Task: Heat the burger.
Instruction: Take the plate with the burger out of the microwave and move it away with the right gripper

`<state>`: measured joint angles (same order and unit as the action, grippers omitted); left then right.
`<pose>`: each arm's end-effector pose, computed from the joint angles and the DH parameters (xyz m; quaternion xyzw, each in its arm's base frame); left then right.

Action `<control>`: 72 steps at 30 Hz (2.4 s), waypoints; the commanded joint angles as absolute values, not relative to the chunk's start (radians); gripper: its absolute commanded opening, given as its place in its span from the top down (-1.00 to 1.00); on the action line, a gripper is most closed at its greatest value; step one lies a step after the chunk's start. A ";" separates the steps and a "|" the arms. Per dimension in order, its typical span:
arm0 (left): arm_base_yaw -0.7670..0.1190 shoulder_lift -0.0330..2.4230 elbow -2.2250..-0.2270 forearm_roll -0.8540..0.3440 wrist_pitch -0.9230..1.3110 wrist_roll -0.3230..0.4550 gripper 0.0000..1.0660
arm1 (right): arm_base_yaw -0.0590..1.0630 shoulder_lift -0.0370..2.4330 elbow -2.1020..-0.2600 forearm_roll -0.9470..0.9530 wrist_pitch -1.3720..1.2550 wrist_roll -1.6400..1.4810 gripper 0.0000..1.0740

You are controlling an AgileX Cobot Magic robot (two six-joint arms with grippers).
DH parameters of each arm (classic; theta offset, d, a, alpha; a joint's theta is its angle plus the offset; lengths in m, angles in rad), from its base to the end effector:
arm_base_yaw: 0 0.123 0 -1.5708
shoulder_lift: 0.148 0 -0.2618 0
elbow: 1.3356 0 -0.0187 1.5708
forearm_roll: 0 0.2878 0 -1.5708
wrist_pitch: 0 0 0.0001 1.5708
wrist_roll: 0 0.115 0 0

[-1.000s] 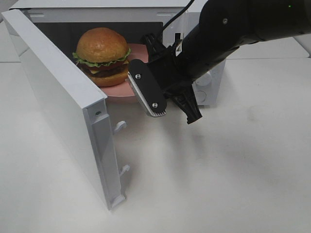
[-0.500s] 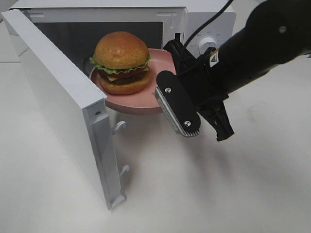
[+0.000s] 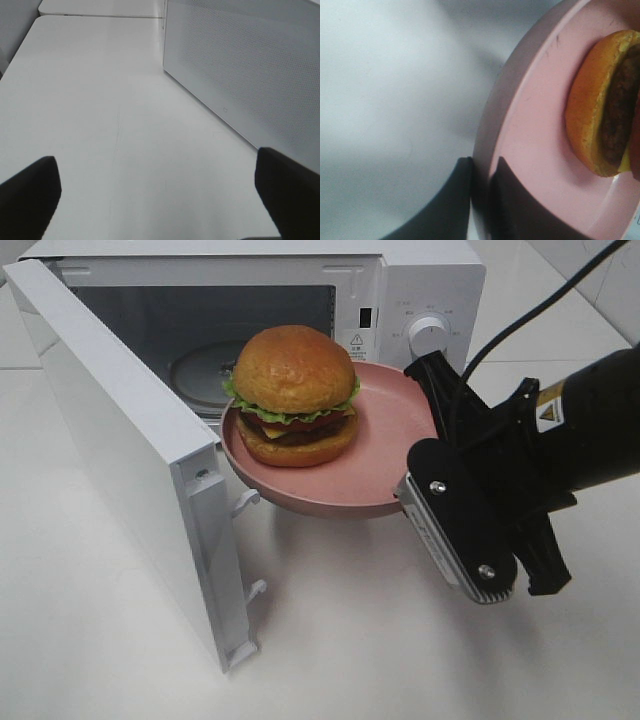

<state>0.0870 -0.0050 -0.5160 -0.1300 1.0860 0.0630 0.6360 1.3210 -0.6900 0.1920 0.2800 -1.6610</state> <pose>0.0689 -0.0072 0.2878 -0.0062 0.8525 -0.0258 0.5220 0.2439 0.1877 0.1666 -0.8142 0.4493 -0.1273 0.3451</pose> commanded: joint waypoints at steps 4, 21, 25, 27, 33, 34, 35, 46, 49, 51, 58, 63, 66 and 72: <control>0.090 -0.010 -0.516 -0.133 1.074 0.059 -0.83 | 0.632 1.213 -0.636 0.196 0.236 -1.615 1.00; 0.090 -0.010 -0.516 -0.133 1.074 0.059 -0.83 | 0.632 0.927 -0.497 0.100 0.379 -1.515 1.00; 0.090 -0.010 -0.516 -0.133 1.074 0.059 -0.83 | 0.632 0.869 -0.485 0.025 0.430 -1.435 1.00; 0.090 -0.010 -0.516 -0.133 1.074 0.059 -0.83 | 0.632 0.831 -0.484 -0.045 0.468 -1.354 1.00; 0.090 -0.010 -0.516 -0.133 1.074 0.059 -0.83 | 0.632 0.790 -0.484 -0.123 0.511 -1.239 1.00; 0.090 -0.010 -0.516 -0.133 1.074 0.059 -0.83 | 0.632 0.780 -0.484 -0.165 0.531 -1.190 1.00; 0.090 -0.010 -0.516 -0.133 1.074 0.059 -0.83 | 0.632 0.775 -0.484 -0.204 0.552 -1.133 1.00; 0.090 -0.010 -0.516 -0.133 1.074 0.059 -0.83 | 0.632 0.775 -0.484 -0.426 0.628 -0.809 1.00; 0.090 -0.010 -0.516 -0.133 1.074 0.059 -0.83 | 0.632 0.775 -0.484 -0.467 0.664 -0.734 1.00; 0.090 -0.010 -0.516 -0.133 1.074 0.059 -0.83 | 0.632 0.775 -0.484 -0.480 0.676 -0.708 1.00; 0.090 -0.010 -0.516 -0.133 1.074 0.059 -0.83 | 0.632 0.775 -0.484 -0.541 0.729 -0.529 1.00; 0.090 -0.010 -0.516 -0.133 1.074 0.059 -0.83 | 0.632 0.775 -0.483 -0.608 0.763 -0.400 1.00; 0.090 -0.010 -0.516 -0.133 1.074 0.059 -0.83 | 0.632 0.777 -0.483 -0.641 0.786 -0.339 1.00; 0.090 -0.010 -0.516 -0.133 1.074 0.059 -0.83 | 0.632 0.846 -0.483 -0.706 0.837 -0.187 1.00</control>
